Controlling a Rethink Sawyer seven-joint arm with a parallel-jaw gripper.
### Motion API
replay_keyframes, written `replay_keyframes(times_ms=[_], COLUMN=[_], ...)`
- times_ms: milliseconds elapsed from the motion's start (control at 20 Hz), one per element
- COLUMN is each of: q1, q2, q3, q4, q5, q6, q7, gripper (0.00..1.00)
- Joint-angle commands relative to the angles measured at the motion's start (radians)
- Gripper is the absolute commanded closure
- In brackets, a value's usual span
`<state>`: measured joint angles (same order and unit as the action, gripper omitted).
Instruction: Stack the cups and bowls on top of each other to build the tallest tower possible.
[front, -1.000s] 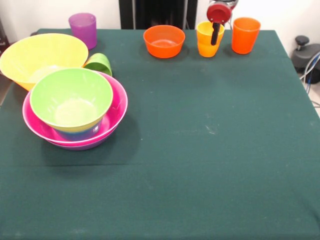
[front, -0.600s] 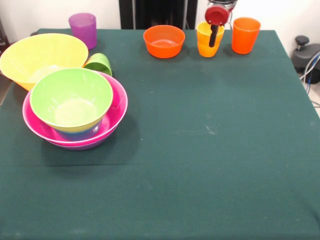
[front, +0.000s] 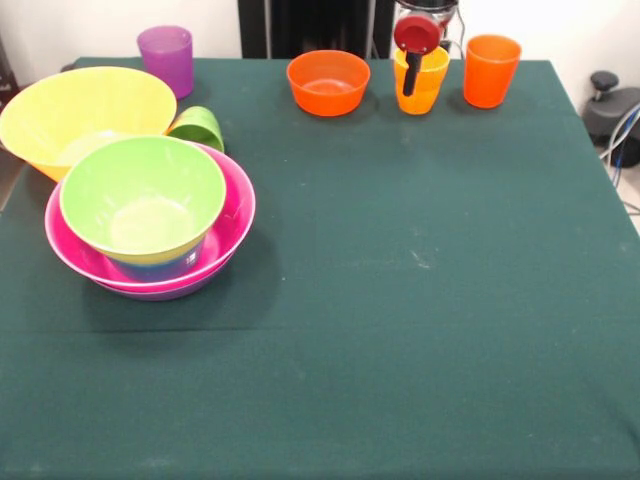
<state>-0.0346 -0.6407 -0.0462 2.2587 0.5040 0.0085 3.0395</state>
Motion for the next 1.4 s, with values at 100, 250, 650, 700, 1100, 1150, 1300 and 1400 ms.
replay_keyframes(times_ms=[100, 250, 650, 700, 1100, 1150, 1300, 1400], q1=[0.003, -0.008, -0.001, -0.001, -0.011, -0.008, 0.001, 0.006], q2=[0.003, -0.01, 0.017, 0.025, 0.066, 0.067, 0.067, 0.067], q3=[0.077, 0.099, 0.1, 0.102, 0.109, 0.105, 0.095, 0.09], q4=[0.104, 0.12, 0.121, 0.118, 0.106, 0.104, 0.096, 0.09], q5=[-0.063, -0.066, -0.075, -0.077, -0.097, -0.098, -0.094, -0.088], q6=[-0.052, -0.058, -0.071, -0.08, -0.137, -0.138, -0.136, -0.132], q7=[0.106, 0.121, 0.116, 0.119, 0.123, 0.118, 0.114, 0.114], gripper=[0.0, 0.0, 0.0, 0.0, 0.0, 0.0, 1.0, 1.0])
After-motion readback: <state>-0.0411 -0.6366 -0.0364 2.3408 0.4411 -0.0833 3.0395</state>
